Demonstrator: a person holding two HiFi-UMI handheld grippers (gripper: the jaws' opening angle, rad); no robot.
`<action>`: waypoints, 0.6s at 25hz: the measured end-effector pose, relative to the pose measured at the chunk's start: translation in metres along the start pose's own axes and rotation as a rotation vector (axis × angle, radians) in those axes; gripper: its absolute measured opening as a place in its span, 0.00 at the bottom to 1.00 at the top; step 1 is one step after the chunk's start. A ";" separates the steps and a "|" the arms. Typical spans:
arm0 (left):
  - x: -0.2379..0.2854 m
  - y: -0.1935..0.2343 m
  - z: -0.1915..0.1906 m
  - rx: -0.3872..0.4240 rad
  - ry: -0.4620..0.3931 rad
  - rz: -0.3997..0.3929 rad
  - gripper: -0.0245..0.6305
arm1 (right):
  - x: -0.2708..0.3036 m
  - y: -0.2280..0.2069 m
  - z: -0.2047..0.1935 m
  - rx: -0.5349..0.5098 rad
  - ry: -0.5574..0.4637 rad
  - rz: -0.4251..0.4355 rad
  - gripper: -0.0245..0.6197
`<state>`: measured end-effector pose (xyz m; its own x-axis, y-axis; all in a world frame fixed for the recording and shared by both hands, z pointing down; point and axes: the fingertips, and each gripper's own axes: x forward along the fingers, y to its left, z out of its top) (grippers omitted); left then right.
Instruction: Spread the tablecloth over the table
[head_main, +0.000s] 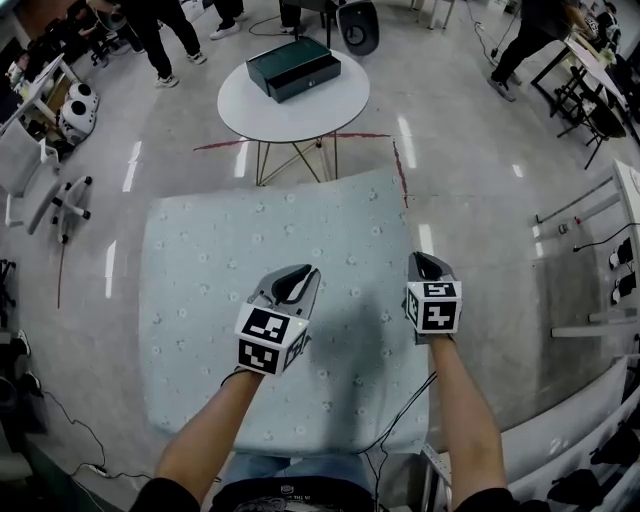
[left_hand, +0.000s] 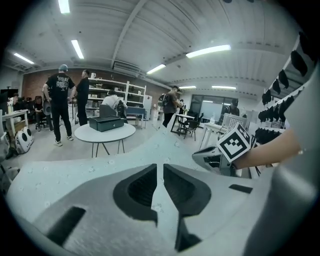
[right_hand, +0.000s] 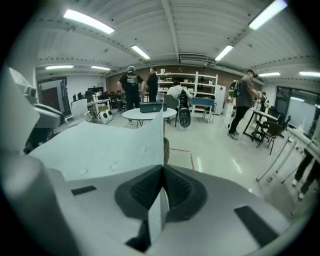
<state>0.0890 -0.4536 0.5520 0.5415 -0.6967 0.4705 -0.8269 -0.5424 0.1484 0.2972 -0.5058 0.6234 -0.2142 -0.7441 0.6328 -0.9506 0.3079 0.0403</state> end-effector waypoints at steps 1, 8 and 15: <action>0.003 0.001 -0.001 -0.001 0.006 0.005 0.10 | 0.005 -0.004 -0.004 0.027 0.009 0.007 0.05; 0.023 0.003 -0.012 -0.017 0.043 0.024 0.10 | 0.032 -0.017 -0.029 0.155 0.070 0.047 0.05; 0.026 0.002 -0.016 -0.024 0.052 0.041 0.10 | 0.041 -0.024 -0.041 0.126 0.113 0.011 0.14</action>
<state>0.0991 -0.4650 0.5783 0.4991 -0.6926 0.5208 -0.8519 -0.5023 0.1483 0.3205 -0.5197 0.6805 -0.2050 -0.6676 0.7158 -0.9704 0.2339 -0.0598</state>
